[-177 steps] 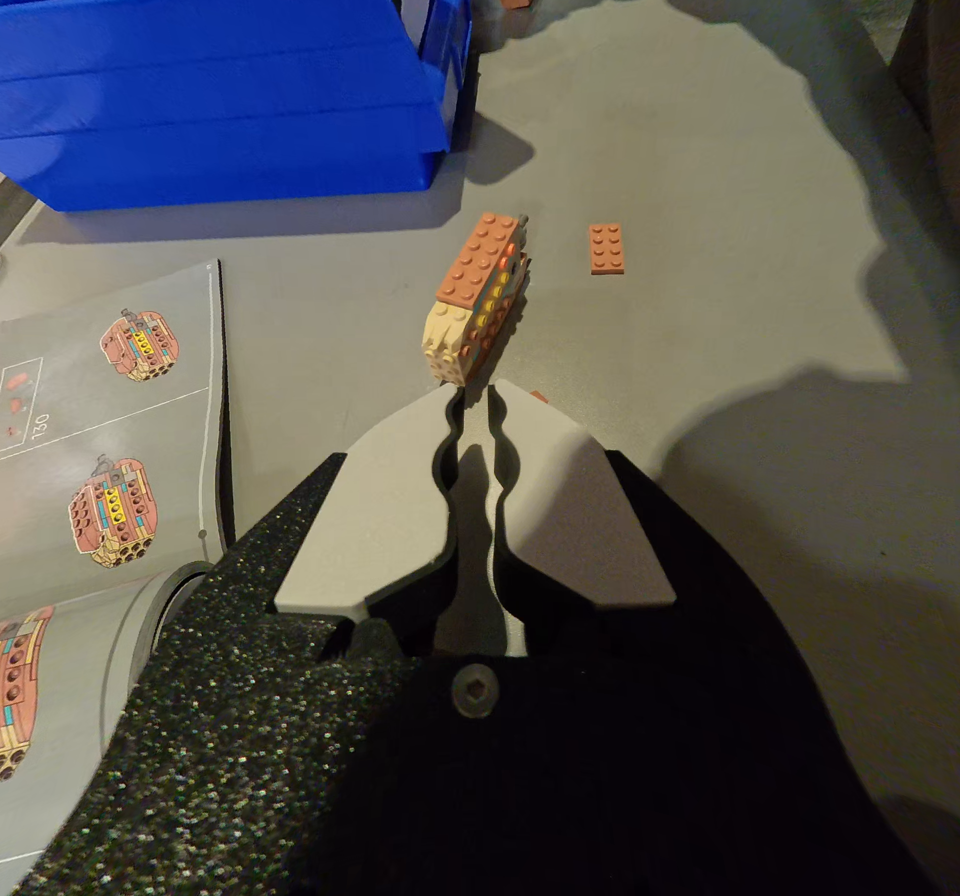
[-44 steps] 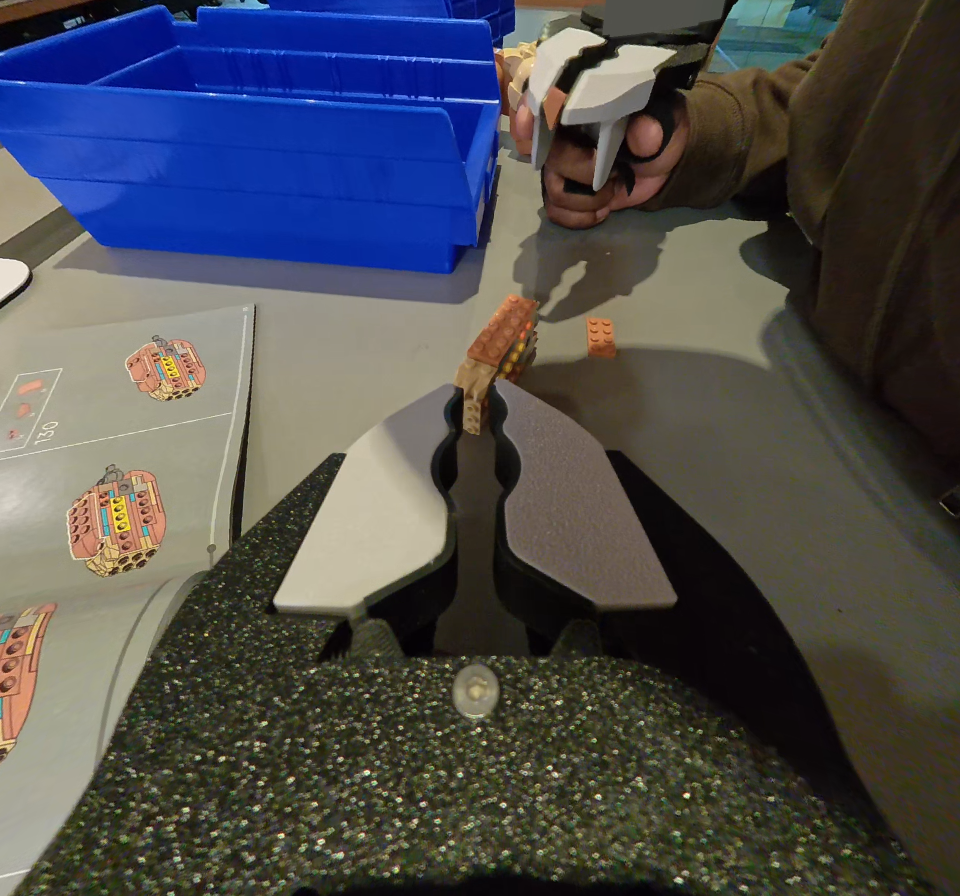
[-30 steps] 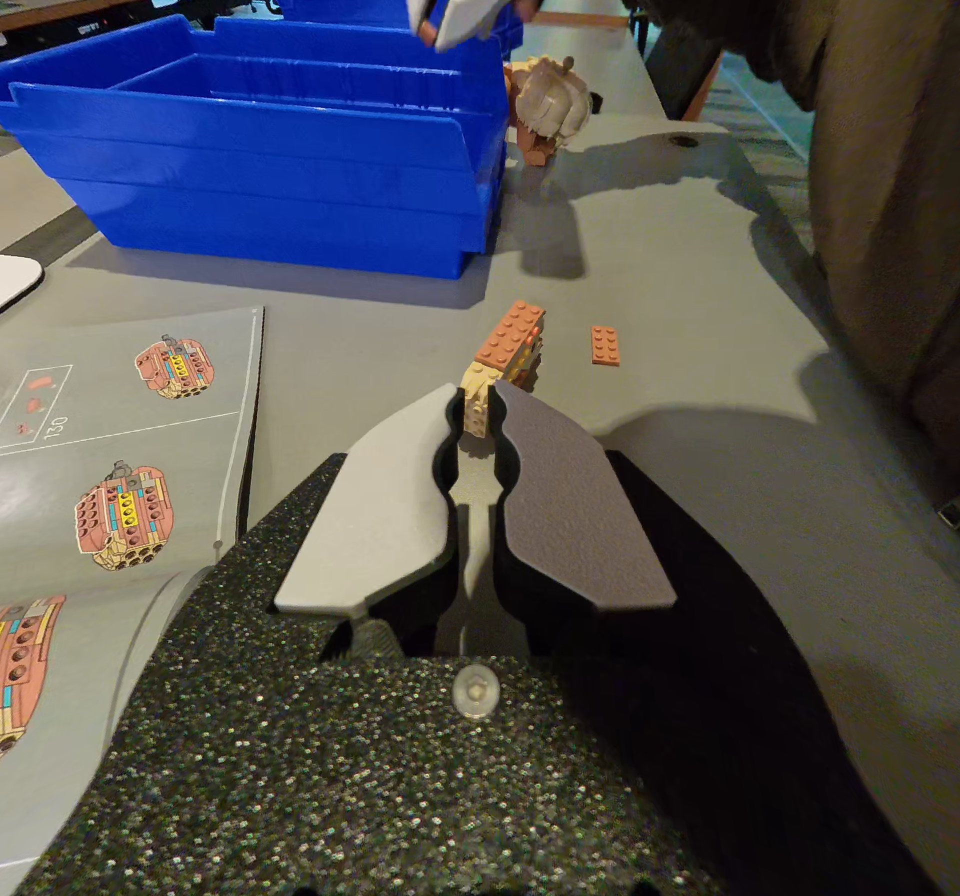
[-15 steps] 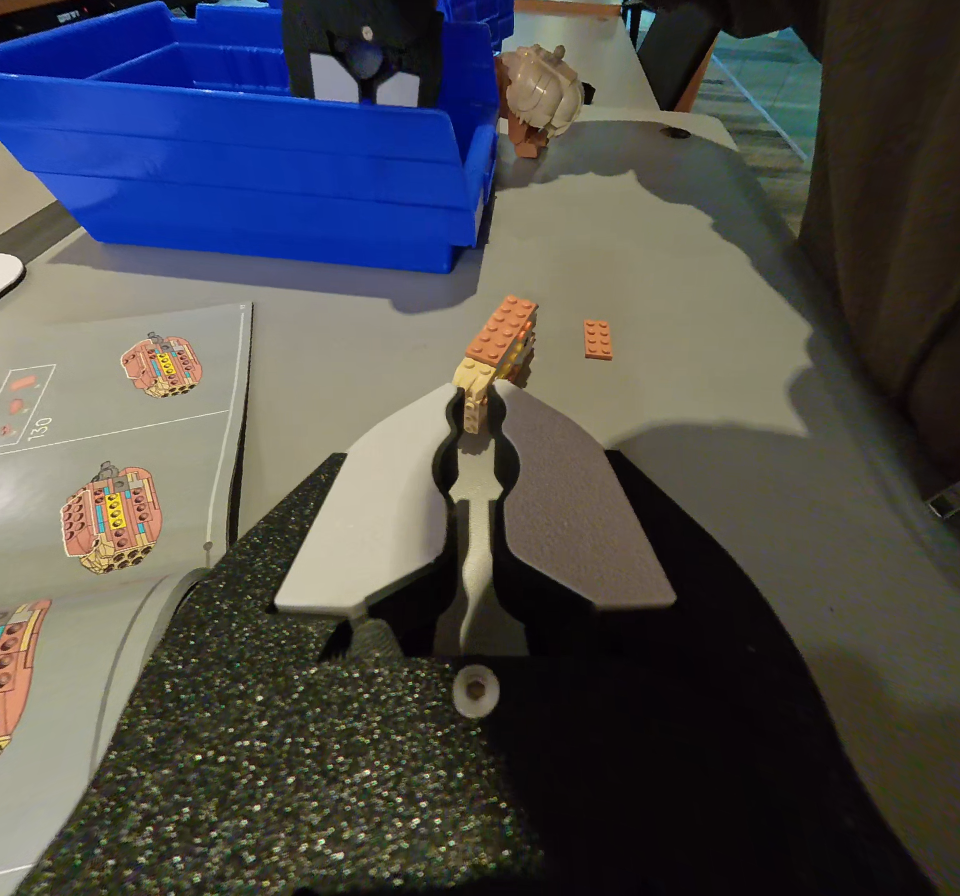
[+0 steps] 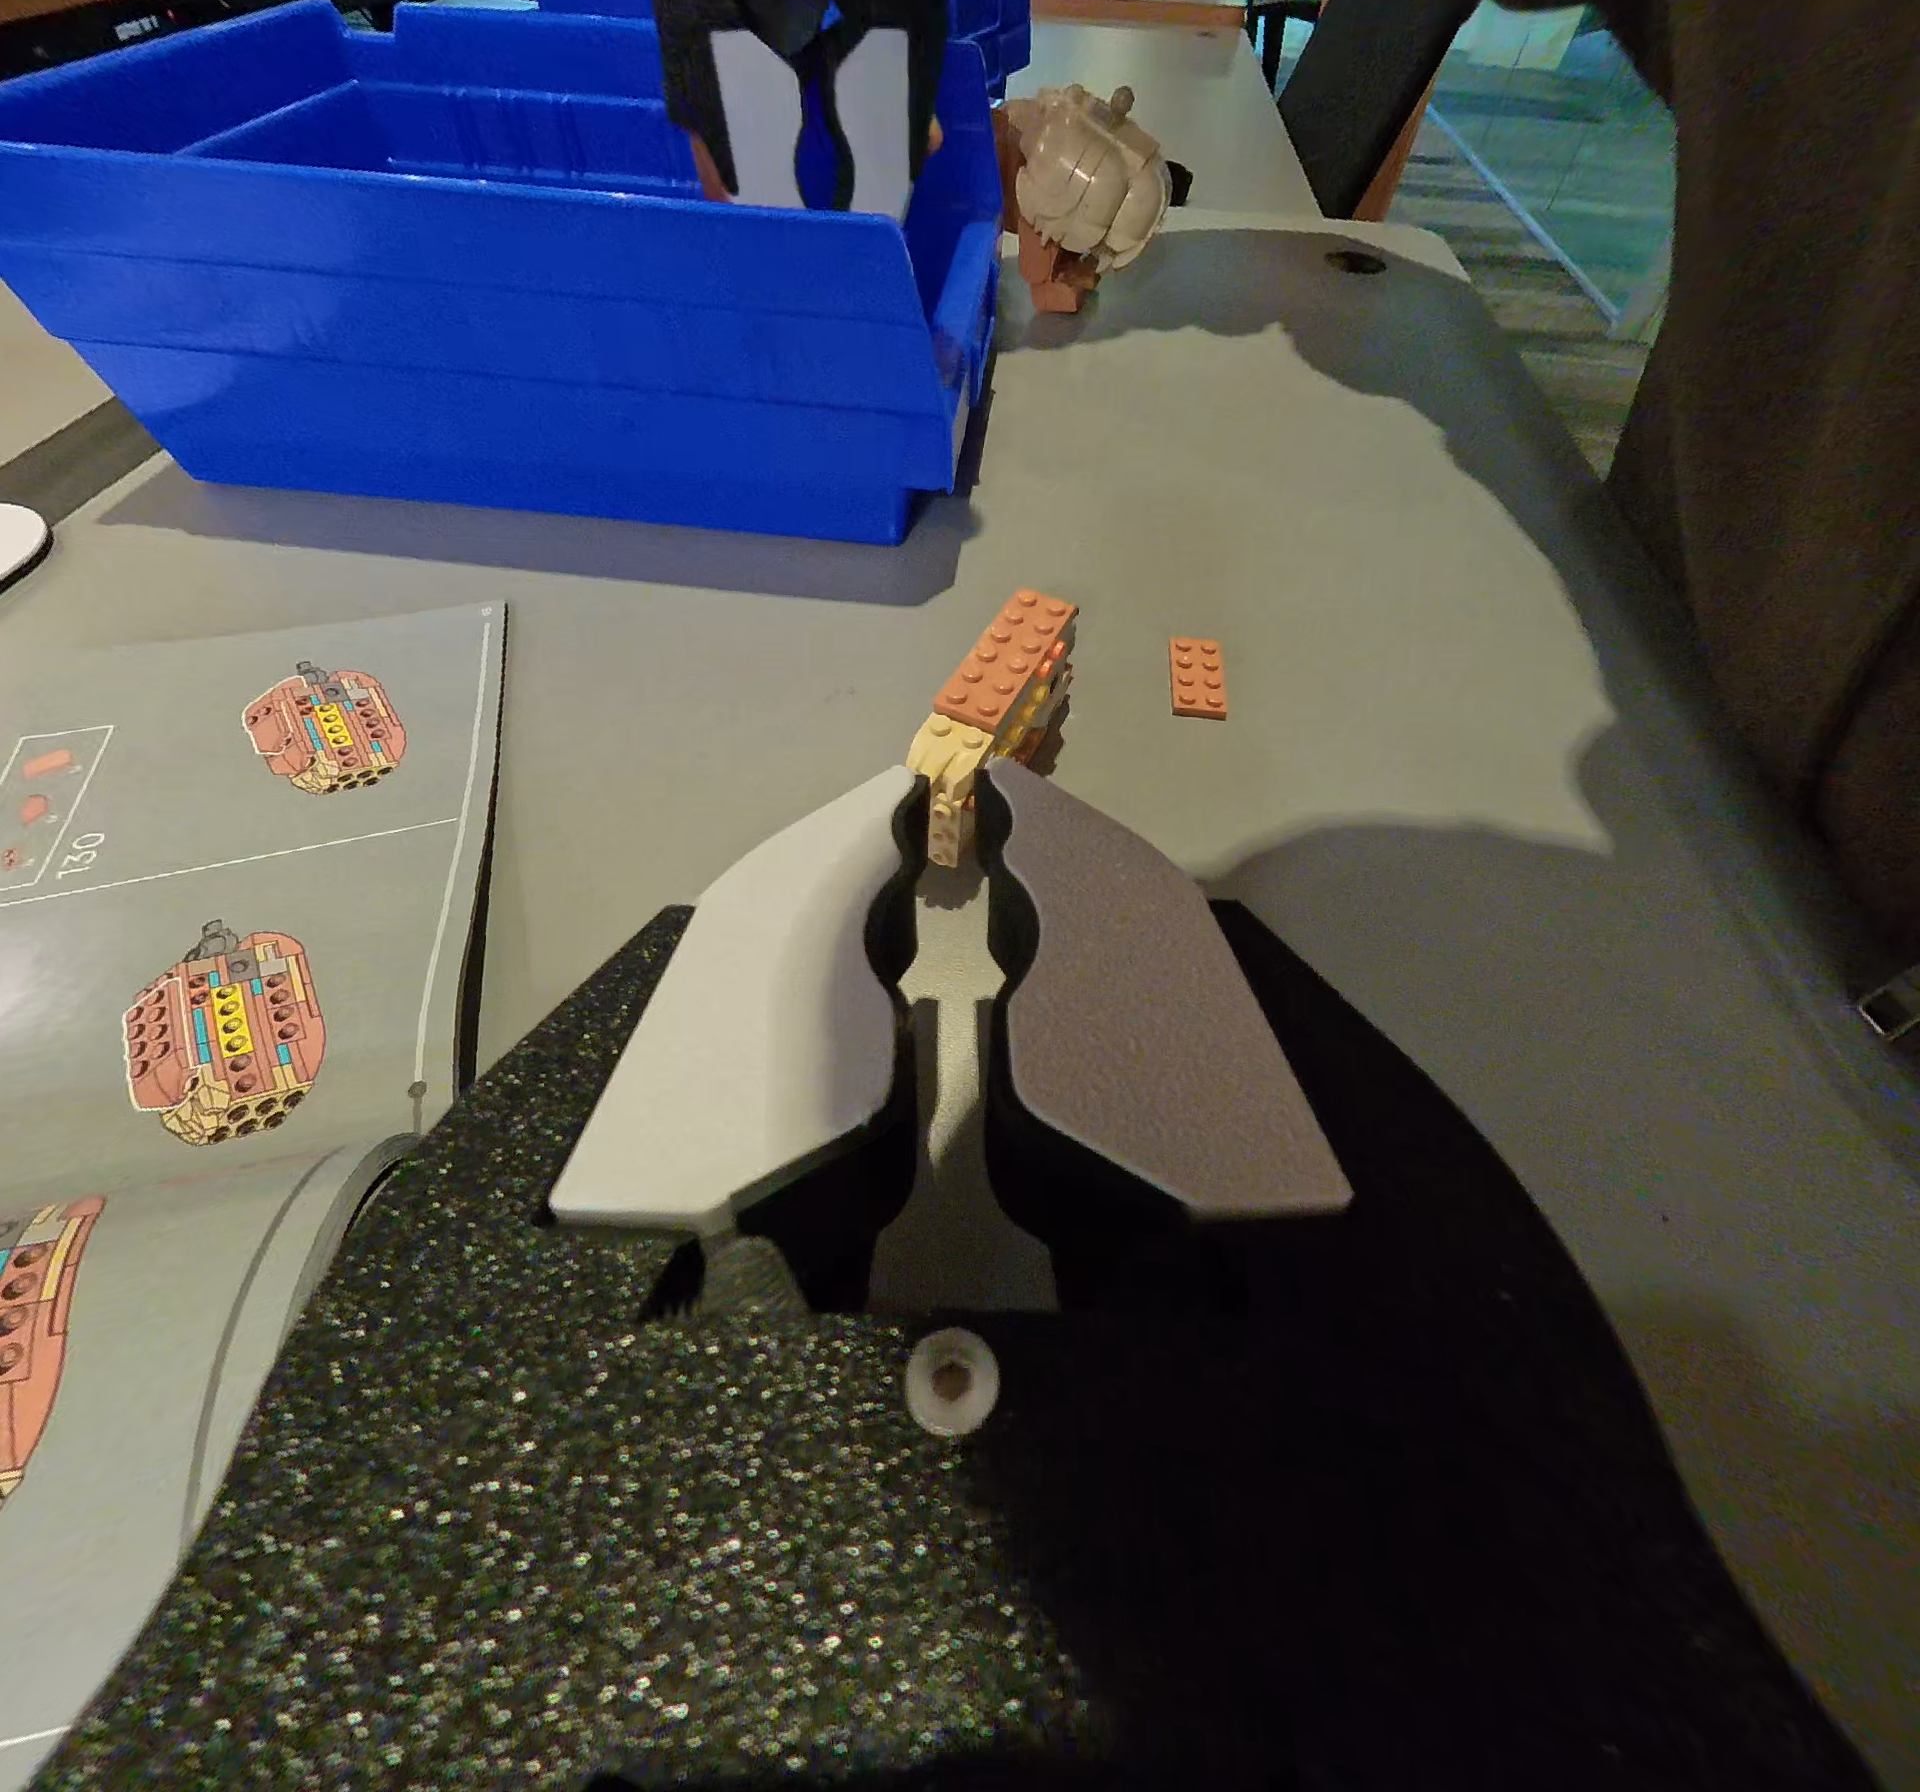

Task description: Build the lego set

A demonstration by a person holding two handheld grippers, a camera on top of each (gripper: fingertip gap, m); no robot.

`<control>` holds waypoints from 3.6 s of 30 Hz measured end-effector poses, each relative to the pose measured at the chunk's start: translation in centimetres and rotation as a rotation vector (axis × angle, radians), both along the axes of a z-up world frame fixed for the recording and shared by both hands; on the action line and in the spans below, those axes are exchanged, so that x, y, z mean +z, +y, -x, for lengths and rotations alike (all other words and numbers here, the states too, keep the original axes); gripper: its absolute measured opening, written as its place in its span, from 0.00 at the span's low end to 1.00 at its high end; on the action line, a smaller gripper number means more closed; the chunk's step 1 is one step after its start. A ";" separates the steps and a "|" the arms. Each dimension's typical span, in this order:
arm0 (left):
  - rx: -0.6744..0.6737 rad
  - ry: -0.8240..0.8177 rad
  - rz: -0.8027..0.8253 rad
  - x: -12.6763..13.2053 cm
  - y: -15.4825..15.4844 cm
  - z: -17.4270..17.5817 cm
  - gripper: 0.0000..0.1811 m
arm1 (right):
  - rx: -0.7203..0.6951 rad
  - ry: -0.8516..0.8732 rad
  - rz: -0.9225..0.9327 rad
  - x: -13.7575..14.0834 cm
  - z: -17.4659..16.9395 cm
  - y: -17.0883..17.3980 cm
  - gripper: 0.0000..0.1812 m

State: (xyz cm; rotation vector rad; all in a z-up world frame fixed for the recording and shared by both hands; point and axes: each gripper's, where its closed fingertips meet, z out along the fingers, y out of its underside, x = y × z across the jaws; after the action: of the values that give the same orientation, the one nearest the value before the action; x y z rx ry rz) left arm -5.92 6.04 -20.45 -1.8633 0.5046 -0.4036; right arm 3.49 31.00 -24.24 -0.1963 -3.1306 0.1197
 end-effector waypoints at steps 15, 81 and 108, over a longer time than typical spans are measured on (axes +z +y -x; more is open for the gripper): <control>0.003 -0.005 0.001 0.0 0.0 0.1 0.04 | 0.007 -0.036 0.104 -1.6 -0.5 -2.6 0.07; 0.033 -0.037 0.005 0.2 0.1 0.8 0.03 | 0.045 -0.170 0.063 -2.0 -1.3 -1.4 0.13; 0.050 -0.037 0.013 0.1 0.1 1.3 0.03 | 0.126 -0.154 -0.002 -2.0 -1.6 -0.9 0.18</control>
State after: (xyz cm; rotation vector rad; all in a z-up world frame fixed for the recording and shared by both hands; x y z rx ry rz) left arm -7.21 6.12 -20.32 -1.8737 0.4304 -0.4077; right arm 5.12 30.11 -26.23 -0.0076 -3.2958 0.1057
